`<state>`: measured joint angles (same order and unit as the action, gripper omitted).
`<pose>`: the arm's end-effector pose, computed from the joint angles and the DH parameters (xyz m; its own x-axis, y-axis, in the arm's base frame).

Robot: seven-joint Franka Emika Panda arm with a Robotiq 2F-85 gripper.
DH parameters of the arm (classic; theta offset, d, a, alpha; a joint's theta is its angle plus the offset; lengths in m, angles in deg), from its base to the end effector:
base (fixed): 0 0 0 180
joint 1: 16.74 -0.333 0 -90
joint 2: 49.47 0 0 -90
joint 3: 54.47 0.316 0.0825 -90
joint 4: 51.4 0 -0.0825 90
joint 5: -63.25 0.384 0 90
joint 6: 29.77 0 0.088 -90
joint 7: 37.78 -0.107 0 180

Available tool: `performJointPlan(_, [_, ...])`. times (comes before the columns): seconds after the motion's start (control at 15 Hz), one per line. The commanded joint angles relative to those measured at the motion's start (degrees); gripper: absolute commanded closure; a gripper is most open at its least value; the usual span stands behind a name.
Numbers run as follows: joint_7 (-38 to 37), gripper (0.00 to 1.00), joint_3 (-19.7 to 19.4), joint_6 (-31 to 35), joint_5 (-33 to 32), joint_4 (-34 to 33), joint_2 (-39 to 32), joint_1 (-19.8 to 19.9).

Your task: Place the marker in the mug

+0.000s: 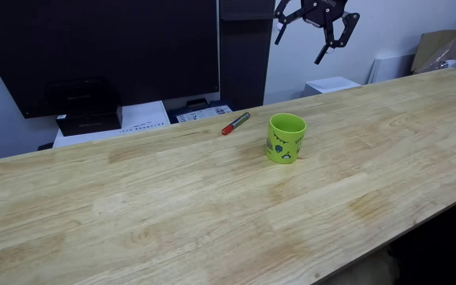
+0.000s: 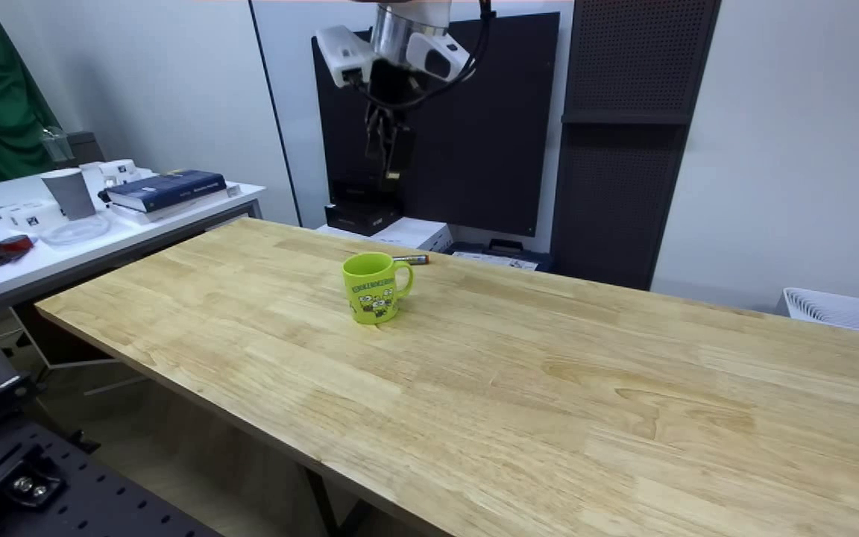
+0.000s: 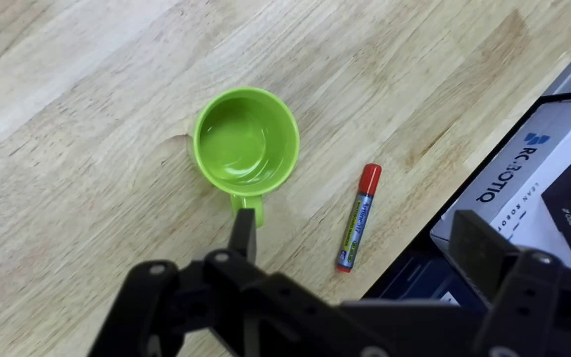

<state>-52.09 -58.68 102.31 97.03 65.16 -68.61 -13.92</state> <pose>0.5894 -0.0602 0.2776 0.7172 -0.6615 -0.2194 -0.6930 -0.6438 -0.3244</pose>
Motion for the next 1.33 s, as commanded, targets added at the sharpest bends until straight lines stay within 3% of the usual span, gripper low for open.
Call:
performJointPlan(0.0, [-0.27,0.0,0.91,-0.04,-0.35,-0.2,-0.24,0.79])
performJointPlan(0.07, [-0.27,0.0,1.08,-0.05,-0.31,-0.23,-0.35,0.73])
performJointPlan(0.2, [-8.65,0.0,-0.99,3.29,-4.61,-1.51,-2.9,-0.96])
performJointPlan(0.53, [-23.14,0.0,-5.87,11.23,-15.58,-12.83,-14.25,-2.66])
performJointPlan(0.8, [-35.39,0.0,-9.64,7.94,-22.4,-25.81,-25.33,-5.21])
performJointPlan(1.07, [-35.8,0.0,-6.12,-0.96,-24.03,-37.44,-33.95,-4.99])
performJointPlan(1.13, [-34.21,0.0,-6.51,3.46,-23.52,-29.38,-29.01,-4.41])
performJointPlan(1.27, [-34.26,0.0,-5.63,1.65,-23.55,-33.51,-32.26,-4.95])
